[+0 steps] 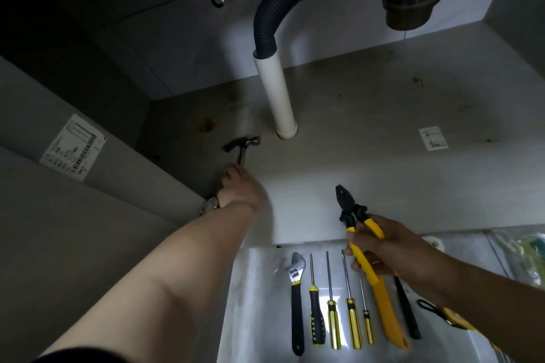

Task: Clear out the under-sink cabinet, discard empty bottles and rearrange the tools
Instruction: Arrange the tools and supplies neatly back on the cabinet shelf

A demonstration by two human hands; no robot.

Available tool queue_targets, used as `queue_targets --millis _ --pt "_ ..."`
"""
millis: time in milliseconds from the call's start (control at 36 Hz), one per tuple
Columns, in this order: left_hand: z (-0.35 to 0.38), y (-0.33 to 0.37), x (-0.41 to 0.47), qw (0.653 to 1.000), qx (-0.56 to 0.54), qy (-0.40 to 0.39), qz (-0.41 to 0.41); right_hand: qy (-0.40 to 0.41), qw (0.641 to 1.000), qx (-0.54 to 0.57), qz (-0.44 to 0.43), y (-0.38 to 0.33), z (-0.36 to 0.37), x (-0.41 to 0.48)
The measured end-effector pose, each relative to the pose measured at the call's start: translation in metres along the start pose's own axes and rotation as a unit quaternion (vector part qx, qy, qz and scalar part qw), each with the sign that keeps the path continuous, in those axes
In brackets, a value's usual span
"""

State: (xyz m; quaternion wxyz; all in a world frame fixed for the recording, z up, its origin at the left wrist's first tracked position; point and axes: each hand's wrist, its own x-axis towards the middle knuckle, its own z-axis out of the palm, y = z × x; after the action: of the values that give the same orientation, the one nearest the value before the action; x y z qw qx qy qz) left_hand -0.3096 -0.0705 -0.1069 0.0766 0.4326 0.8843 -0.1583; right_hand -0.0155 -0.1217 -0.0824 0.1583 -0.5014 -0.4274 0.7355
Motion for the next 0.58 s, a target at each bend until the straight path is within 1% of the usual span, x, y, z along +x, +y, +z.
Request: queue_targets --millis 56,83,111,139,167,194,222,250,278,306,333,361,389,417,500,583 --pt "0.004 -0.001 -0.017 0.997 0.019 0.069 0.039 -0.005 1.0 0.0 -0.001 -0.001 0.004 0.0" --pt "0.006 0.0 -0.027 0.992 0.002 0.108 0.07 -0.005 1.0 0.002 -0.002 -0.002 0.006 0.001" --pt "0.009 0.003 -0.037 0.983 -0.047 0.141 0.108 -0.003 1.0 0.002 -0.004 -0.004 0.009 0.001" --pt "0.012 0.007 -0.049 0.969 -0.133 0.152 0.142 0.0 1.0 0.0 -0.01 -0.005 0.012 0.003" --pt "0.011 0.014 -0.062 0.947 -0.25 0.127 0.158 0.004 1.0 -0.005 -0.018 -0.006 0.015 0.004" --pt "0.009 0.021 -0.075 0.913 -0.372 0.067 0.154 0.009 1.0 -0.012 -0.027 -0.008 0.018 0.005" --pt "0.004 0.028 -0.089 0.867 -0.48 -0.013 0.135 0.012 0.999 -0.02 -0.035 -0.009 0.021 0.006" --pt "-0.003 0.033 -0.102 0.811 -0.566 -0.098 0.107 0.009 0.999 -0.026 -0.045 -0.01 0.025 0.008" --pt "-0.008 0.037 -0.111 0.757 -0.621 -0.181 0.092 0.001 0.998 -0.029 -0.056 -0.011 0.028 0.008" --pt "-0.013 0.041 -0.118 0.722 -0.638 -0.25 0.097 -0.01 0.997 -0.036 -0.068 -0.013 0.031 0.009" --pt "-0.018 0.043 -0.123 0.704 -0.634 -0.301 0.112 -0.022 0.995 -0.051 -0.078 -0.015 0.033 0.009" --pt "-0.022 0.044 -0.127 0.696 -0.625 -0.333 0.117 -0.033 0.994 -0.07 -0.083 -0.016 0.035 0.009" --pt "-0.025 0.045 -0.13 0.694 -0.62 -0.348 0.111 -0.044 0.992 -0.088 -0.082 -0.017 0.037 0.009" --pt "-0.026 0.045 -0.13 0.697 -0.619 -0.348 0.101 -0.058 0.99 -0.1 -0.077 -0.018 0.037 0.008" --pt "-0.023 0.047 -0.127 0.696 -0.642 -0.31 0.082 -0.08 0.988 -0.113 -0.062 -0.019 0.037 0.005" --pt "-0.013 0.048 -0.117 0.685 -0.682 -0.252 0.056 -0.067 0.987 -0.137 -0.057 -0.02 0.032 0.004"
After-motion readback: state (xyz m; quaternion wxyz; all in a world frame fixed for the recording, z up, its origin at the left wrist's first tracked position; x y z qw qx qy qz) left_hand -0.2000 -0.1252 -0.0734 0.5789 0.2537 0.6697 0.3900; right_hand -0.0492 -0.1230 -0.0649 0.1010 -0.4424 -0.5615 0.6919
